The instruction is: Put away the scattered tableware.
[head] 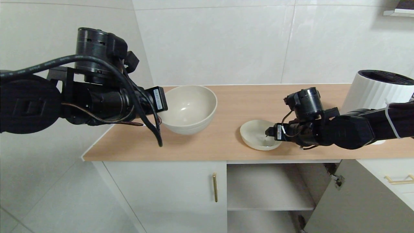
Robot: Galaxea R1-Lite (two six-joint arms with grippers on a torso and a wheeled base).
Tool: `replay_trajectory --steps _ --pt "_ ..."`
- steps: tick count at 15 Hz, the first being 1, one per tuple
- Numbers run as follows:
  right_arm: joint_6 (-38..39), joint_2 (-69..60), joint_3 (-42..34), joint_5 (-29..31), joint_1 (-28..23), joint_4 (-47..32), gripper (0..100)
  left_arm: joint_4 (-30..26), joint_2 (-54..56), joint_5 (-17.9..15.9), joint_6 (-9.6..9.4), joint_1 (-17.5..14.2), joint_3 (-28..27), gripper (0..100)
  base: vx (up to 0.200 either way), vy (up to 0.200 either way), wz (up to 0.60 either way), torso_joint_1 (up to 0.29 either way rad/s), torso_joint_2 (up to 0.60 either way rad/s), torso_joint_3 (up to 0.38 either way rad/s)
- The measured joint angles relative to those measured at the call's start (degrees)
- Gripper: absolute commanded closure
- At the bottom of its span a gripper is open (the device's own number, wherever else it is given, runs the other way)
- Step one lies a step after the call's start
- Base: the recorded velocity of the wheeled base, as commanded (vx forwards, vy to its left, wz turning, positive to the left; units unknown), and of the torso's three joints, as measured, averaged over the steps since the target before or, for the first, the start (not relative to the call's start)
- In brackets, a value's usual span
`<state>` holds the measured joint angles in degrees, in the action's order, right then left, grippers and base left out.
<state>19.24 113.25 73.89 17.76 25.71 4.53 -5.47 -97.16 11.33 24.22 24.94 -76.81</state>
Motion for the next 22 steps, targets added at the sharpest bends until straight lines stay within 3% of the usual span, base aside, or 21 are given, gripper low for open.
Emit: replay_trajectory --steps 1,9,14,18,22 --pt "0.02 0.23 0.01 0.0 0.0 0.0 100 0.01 0.05 0.0 0.0 -0.02 0.0 100 0.0 0.0 0.0 0.0 0.0 0.0" --pt "2.24 -0.55 0.61 0.3 0.17 0.13 100 0.04 0.13 0.06 0.22 -0.02 0.05 100 0.0 0.0 0.0 0.0 0.0 0.0" --pt "2.33 -6.44 -0.85 0.6 1.9 0.13 100 0.99 2.69 -0.09 0.21 0.05 3.58 100 0.0 0.0 0.0 0.0 0.0 0.0" --pt "2.49 -15.04 -7.27 0.99 3.54 0.17 100 1.29 7.19 -0.9 0.43 0.66 9.4 100 0.0 0.0 0.0 0.0 0.0 0.0" --pt "2.44 -23.59 -18.91 3.94 6.75 0.22 100 1.49 11.85 -3.06 2.24 2.78 17.01 100 0.0 0.0 0.0 0.0 0.0 0.0"
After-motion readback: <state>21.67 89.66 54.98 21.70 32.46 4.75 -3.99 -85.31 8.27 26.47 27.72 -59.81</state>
